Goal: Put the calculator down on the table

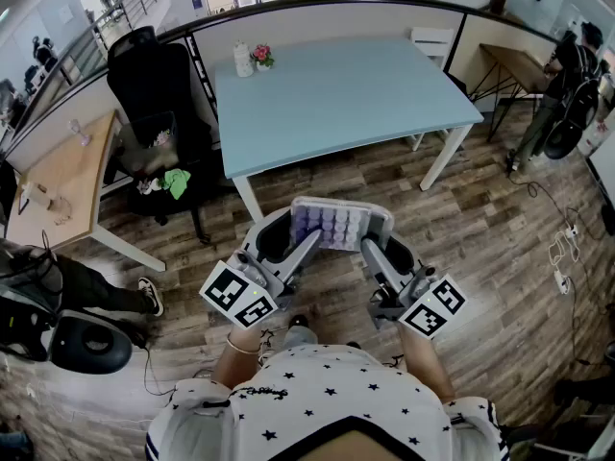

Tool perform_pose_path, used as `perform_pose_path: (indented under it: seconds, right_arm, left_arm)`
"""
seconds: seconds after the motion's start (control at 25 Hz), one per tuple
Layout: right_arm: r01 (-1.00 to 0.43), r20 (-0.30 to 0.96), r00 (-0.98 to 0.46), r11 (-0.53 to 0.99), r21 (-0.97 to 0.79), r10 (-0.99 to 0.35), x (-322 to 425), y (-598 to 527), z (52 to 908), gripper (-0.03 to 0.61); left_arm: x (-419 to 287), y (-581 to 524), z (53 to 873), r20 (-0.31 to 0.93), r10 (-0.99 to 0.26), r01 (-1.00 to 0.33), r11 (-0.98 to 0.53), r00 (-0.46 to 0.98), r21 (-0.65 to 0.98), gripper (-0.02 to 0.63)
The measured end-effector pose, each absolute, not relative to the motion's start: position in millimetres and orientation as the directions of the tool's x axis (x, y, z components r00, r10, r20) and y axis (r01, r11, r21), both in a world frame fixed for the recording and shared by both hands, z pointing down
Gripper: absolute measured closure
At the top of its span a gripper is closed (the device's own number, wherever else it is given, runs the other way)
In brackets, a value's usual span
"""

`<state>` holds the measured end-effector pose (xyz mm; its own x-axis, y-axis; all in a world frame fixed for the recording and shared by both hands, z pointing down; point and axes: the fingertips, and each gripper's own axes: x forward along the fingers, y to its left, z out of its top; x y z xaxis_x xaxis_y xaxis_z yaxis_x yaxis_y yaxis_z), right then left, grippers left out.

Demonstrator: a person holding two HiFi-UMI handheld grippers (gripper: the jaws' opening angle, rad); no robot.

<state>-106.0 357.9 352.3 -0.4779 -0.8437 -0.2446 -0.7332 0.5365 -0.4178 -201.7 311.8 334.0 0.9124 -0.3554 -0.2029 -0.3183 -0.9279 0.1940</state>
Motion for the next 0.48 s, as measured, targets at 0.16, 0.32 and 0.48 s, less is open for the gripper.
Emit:
perform_pose_path:
  seconds: [0.16,0.32,0.48]
  right_arm:
    - [-0.732,-0.237,-0.479,0.533,-0.423,-0.845,-104.6,358.2,357.5,0.480]
    - [-0.744,-0.225,-0.477,0.527,-0.411,-0.849,-106.3,353.8,360.1,0.479]
    - [-0.767,-0.224,-0.465,0.516,-0.381,-0.857,-111.1,348.3,359.4,0.480]
  left_arm:
    - [-200.5,312.3,339.2,-0.198,-0.360,-0.322,-0.925,0.912,0.201,0.405]
    - [-201.7,308.3,343.3,-0.197,-0.364,-0.325,-0.923,0.910,0.205,0.405]
    - [-205.7,302.6,343.9,-0.209,-0.358,-0.318,-0.926,0.910,0.201,0.405]
